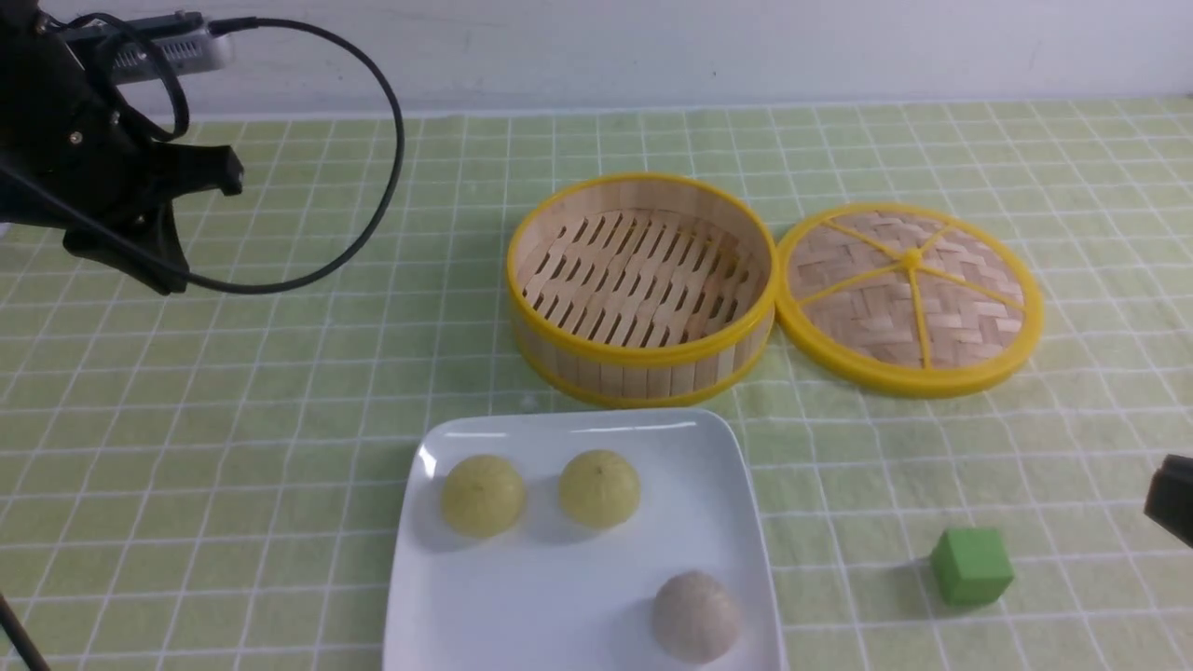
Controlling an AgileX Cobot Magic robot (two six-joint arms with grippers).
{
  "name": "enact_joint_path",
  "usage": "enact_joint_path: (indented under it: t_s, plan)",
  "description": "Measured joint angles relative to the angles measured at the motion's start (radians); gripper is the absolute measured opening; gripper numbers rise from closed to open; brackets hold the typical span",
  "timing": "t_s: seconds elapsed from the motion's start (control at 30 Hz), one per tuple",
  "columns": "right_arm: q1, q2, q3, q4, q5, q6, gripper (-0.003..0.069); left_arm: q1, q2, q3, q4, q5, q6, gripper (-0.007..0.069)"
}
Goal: Put the steamed buns into the plate on the green tablecloth.
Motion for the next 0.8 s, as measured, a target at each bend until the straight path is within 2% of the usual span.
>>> enact_joint_path:
  t_s: [0.6,0.73,0.77,0.8]
  plan:
    - [-0.004,-0.044,0.025,-0.003,-0.015,0.0,0.0001,-0.002,0.0,0.0,0.037,0.0,0.002,0.0012]
    - [-0.085,-0.114,0.104,-0.003,-0.047,0.0,0.0005,-0.002,0.0,0.0,0.045,0.0,0.002,0.0016]
    - [-0.17,-0.163,0.158,-0.003,-0.058,0.0,0.0006,-0.002,0.0,0.0,0.045,0.0,0.002,0.0017]
    - [-0.212,-0.188,0.187,-0.003,-0.058,0.0,0.0008,-0.002,-0.001,0.0,0.044,0.0,0.002,0.0017]
